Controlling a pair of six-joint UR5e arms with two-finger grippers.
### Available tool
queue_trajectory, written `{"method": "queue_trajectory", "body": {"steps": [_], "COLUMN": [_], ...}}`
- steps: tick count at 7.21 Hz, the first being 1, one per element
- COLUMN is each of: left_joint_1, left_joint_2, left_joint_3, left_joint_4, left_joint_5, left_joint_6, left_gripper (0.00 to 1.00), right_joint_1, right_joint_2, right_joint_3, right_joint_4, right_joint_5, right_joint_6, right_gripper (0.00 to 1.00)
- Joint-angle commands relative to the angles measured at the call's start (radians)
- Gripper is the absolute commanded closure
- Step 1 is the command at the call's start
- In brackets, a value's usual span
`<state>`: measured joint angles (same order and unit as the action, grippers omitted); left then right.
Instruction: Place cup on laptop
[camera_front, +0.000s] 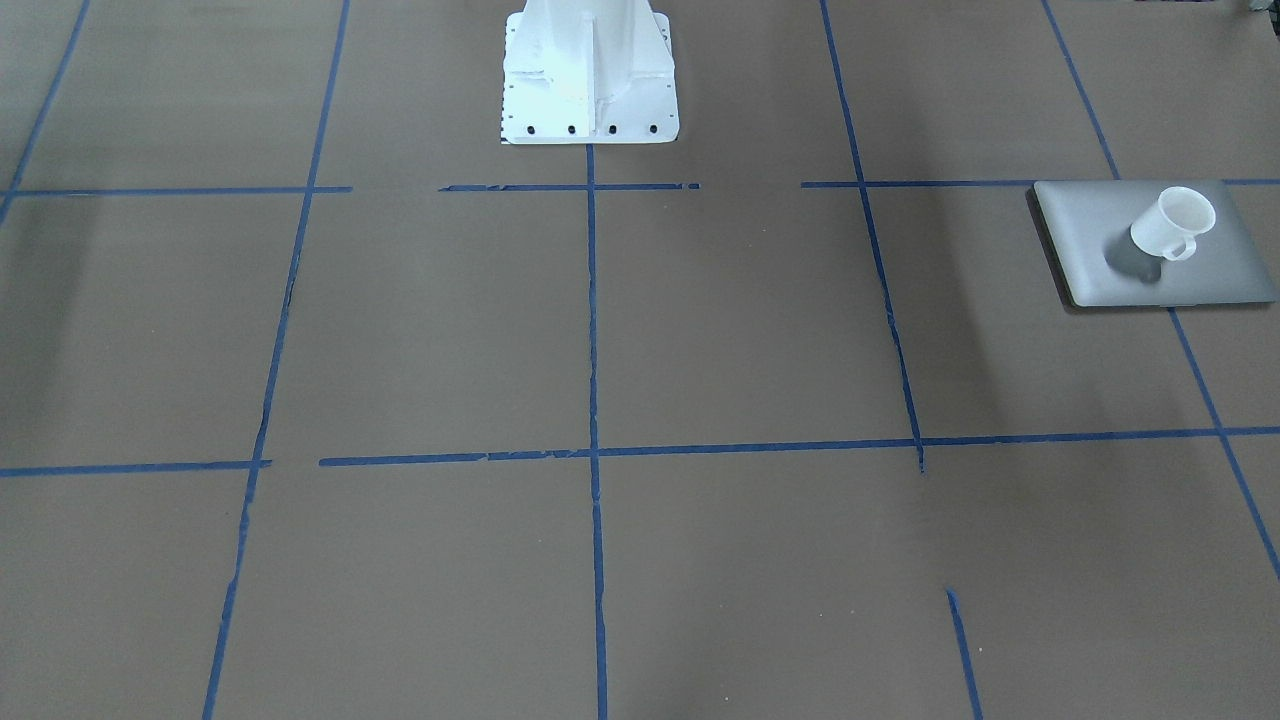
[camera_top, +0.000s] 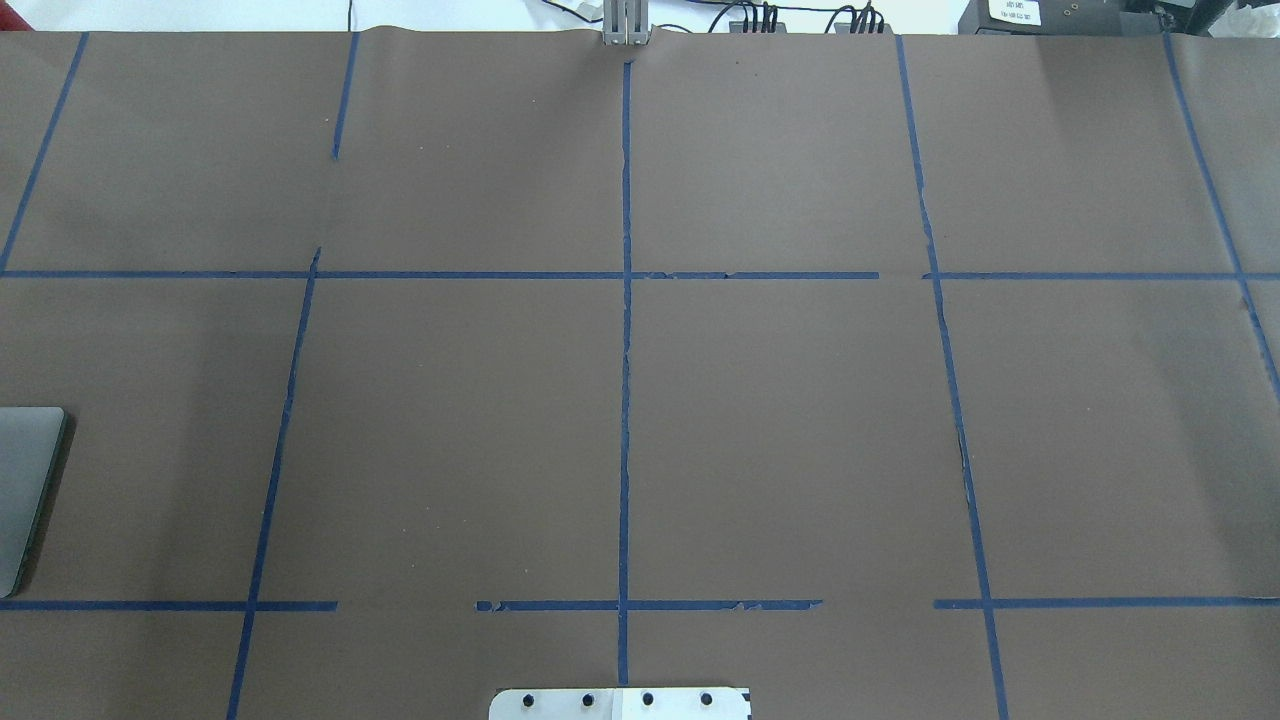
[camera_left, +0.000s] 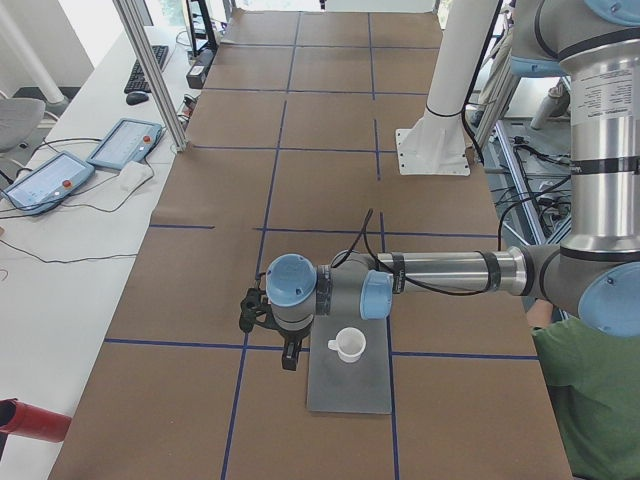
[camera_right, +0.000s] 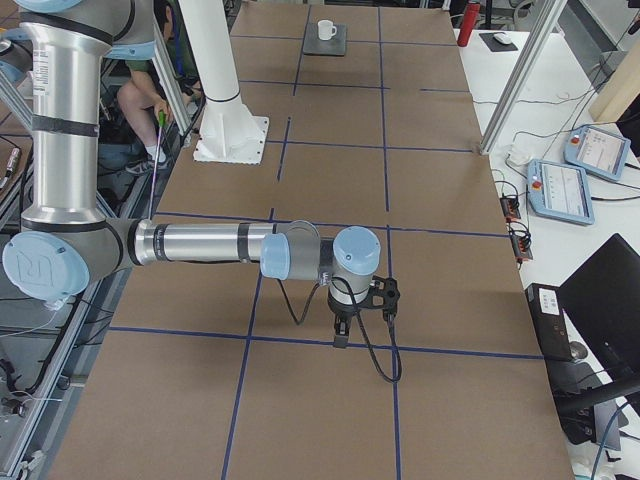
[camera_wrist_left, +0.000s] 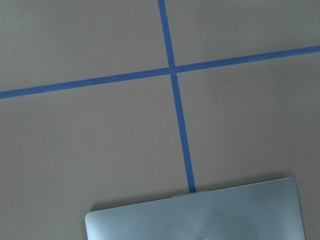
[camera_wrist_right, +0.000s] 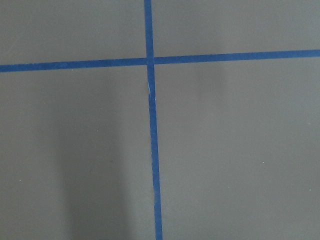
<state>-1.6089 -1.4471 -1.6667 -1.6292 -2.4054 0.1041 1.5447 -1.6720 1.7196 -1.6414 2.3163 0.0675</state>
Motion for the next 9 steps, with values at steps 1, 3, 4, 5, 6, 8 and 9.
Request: {"method": "queue_trajectory", "body": {"steps": [1, 3, 4, 5, 6, 8, 9], "left_joint_1": [-0.012, -0.012, -0.012, -0.012, -0.012, -0.012, -0.012], "left_joint_2": [0.001, 0.002, 0.001, 0.001, 0.001, 0.004, 0.004], "left_joint_3": [-0.024, -0.022, -0.022, -0.022, -0.022, -0.024, -0.022], "left_joint_4": [0.028, 0.029, 0.029, 0.029, 0.029, 0.029, 0.029], "left_joint_5": [0.002, 0.003, 0.027, 0.035, 0.035, 0.035, 0.035], "left_joint_6": [0.000, 0.000, 0.000, 0.000, 0.000, 0.000, 0.000], "left_gripper": [0.00, 0.00, 0.00, 0.00, 0.00, 0.00, 0.00], "right_joint_1": [0.000, 0.000, 0.000, 0.000, 0.000, 0.000, 0.000], "right_joint_2": [0.000, 0.000, 0.000, 0.000, 0.000, 0.000, 0.000], "right_joint_3": [0.000, 0.000, 0.000, 0.000, 0.000, 0.000, 0.000], "right_joint_4": [0.000, 0.000, 0.000, 0.000, 0.000, 0.000, 0.000], "right_joint_5": [0.000, 0.000, 0.000, 0.000, 0.000, 0.000, 0.000], "right_joint_6": [0.000, 0.000, 0.000, 0.000, 0.000, 0.000, 0.000], "right_gripper": [0.00, 0.00, 0.00, 0.00, 0.00, 0.00, 0.00]}}
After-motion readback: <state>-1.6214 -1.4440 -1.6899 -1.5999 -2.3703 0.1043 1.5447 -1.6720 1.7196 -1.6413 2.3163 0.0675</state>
